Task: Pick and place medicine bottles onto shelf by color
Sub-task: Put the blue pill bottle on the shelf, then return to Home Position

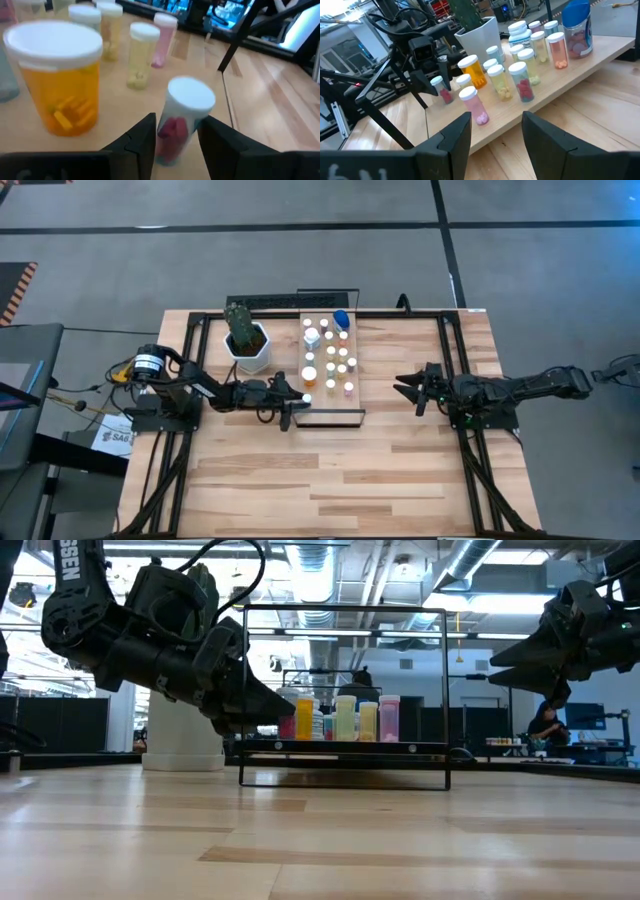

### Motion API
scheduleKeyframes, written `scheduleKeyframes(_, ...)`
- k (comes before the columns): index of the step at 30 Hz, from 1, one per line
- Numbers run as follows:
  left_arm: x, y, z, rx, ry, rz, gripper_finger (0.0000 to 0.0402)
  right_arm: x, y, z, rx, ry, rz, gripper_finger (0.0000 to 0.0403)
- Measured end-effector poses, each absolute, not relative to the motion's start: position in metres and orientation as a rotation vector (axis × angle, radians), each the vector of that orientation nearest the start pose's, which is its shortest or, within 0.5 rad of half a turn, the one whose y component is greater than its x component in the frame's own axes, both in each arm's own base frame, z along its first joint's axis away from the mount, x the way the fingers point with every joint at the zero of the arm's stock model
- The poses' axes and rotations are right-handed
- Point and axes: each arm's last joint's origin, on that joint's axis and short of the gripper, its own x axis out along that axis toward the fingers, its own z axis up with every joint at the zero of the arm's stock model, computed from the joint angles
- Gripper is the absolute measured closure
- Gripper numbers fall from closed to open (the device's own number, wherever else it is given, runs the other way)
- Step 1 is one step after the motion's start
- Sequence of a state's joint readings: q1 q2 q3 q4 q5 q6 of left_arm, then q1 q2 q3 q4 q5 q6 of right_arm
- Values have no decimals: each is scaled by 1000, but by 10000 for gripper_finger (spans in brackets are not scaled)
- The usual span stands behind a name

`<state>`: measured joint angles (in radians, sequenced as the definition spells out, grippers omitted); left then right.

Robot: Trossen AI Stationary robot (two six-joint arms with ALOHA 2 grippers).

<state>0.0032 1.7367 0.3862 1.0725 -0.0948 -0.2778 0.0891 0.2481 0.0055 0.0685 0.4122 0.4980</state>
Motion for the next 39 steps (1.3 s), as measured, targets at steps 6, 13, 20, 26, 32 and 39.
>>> scheduleKeyframes(6, 269, 4, 113, -264, 249, 133, 250, 110, -2, 151, 449, 86, -357, 207)
scheduleKeyframes(13, 269, 3, 113, -309, 245, 129, 227, 110, -2, 151, 449, 86, -357, 207)
scheduleKeyframes(20, 251, 2, 112, -350, 196, 122, 209, 110, -2, 151, 449, 86, -357, 207)
scheduleKeyframes(26, 221, 3, 116, -350, 169, 124, 207, 110, -2, 151, 449, 86, -357, 207)
scheduleKeyframes(32, 192, 2, 127, -379, 105, 108, 207, 110, -2, 151, 449, 86, -357, 207)
scheduleKeyframes(39, 170, 1, 151, -451, -58, 45, 207, 110, -2, 151, 449, 87, -355, 207)
